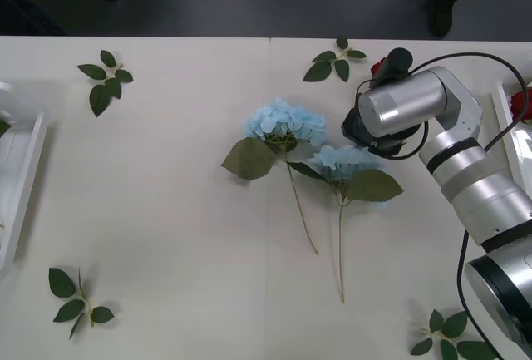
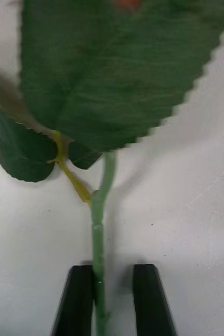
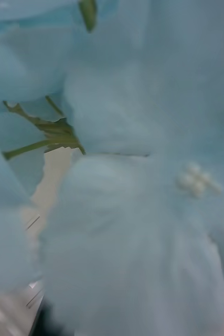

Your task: Put the red flowers into the right box and the blue flowers into the left box

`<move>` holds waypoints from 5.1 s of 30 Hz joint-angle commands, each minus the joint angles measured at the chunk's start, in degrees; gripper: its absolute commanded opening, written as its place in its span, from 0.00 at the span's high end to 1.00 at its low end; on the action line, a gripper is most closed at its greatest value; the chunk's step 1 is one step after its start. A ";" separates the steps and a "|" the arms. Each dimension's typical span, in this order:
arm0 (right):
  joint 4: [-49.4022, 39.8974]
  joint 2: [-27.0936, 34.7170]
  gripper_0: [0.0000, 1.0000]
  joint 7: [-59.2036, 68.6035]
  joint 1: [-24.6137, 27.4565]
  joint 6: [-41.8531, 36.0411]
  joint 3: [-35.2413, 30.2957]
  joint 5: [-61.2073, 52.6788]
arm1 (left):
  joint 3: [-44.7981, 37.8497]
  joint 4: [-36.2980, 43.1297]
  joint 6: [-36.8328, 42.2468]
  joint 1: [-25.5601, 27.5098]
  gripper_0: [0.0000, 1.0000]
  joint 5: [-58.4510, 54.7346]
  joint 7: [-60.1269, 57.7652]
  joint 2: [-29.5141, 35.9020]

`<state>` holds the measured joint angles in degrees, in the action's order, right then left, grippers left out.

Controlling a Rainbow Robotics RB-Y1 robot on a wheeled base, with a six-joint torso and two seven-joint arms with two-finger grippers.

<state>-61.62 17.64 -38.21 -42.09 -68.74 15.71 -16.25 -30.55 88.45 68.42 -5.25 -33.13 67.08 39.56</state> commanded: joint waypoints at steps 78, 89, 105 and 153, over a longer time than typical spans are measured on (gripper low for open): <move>-24.87 50.04 1.00 -41.24 11.95 -28.38 -27.14 -30.68 | -1.09 15.17 25.36 -4.59 0.00 -61.26 75.74 -11.26; -16.52 49.95 1.00 -50.47 16.96 -19.33 -27.05 -26.55 | -4.08 8.14 34.68 -9.25 0.00 -62.23 86.72 -10.47; -15.64 45.64 1.00 -53.20 21.97 -9.13 -26.52 -22.86 | -2.94 9.02 34.85 -9.25 0.00 -63.02 86.81 -10.56; -69.96 38.08 0.57 -21.73 32.60 -32.60 -22.65 -35.69 | -2.94 9.02 34.85 -9.25 0.00 -63.02 86.81 -10.47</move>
<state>-128.38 58.46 -64.39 -12.22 -101.21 -6.35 -53.73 -34.01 95.91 102.97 -13.98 -95.72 151.19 26.83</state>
